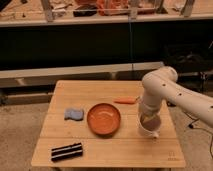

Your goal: Place the ceramic cup in the ceramic bowl

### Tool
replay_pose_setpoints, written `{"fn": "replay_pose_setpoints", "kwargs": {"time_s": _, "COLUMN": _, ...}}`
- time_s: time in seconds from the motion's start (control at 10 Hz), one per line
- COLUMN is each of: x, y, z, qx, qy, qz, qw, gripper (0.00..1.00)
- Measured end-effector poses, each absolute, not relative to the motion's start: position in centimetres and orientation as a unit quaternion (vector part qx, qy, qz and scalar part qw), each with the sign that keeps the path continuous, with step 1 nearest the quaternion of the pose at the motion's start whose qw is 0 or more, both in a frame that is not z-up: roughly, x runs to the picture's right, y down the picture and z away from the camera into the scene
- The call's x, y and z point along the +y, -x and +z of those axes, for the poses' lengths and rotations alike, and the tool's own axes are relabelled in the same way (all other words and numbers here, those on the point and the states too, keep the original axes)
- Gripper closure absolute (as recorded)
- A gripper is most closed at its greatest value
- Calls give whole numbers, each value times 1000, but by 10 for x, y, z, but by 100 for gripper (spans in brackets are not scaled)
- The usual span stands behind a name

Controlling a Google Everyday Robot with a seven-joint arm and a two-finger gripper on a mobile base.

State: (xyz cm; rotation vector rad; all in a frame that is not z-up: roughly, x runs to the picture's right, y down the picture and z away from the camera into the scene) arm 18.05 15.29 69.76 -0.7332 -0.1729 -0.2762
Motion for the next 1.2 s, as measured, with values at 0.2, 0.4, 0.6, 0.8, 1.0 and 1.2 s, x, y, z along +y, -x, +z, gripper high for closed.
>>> {"fn": "replay_pose_setpoints", "kwargs": {"time_s": 0.2, "x": 148, "y": -151, "z": 698, "qx": -84, "qy": 355, "qz": -154, "qw": 918, "gripper": 95}}
{"fn": "replay_pose_setpoints", "kwargs": {"time_s": 0.4, "x": 140, "y": -113, "z": 698, "qx": -87, "qy": 349, "qz": -179, "qw": 916, "gripper": 95}}
{"fn": "replay_pose_setpoints", "kwargs": {"time_s": 0.6, "x": 133, "y": -96, "z": 700, "qx": -84, "qy": 346, "qz": -198, "qw": 913, "gripper": 95}}
{"fn": "replay_pose_setpoints", "kwargs": {"time_s": 0.8, "x": 127, "y": -70, "z": 709, "qx": -87, "qy": 345, "qz": -220, "qw": 908, "gripper": 95}}
{"fn": "replay_pose_setpoints", "kwargs": {"time_s": 1.0, "x": 125, "y": -48, "z": 714, "qx": -89, "qy": 345, "qz": -239, "qw": 903, "gripper": 95}}
{"fn": "replay_pose_setpoints", "kwargs": {"time_s": 1.2, "x": 121, "y": -41, "z": 722, "qx": -88, "qy": 342, "qz": -250, "qw": 902, "gripper": 95}}
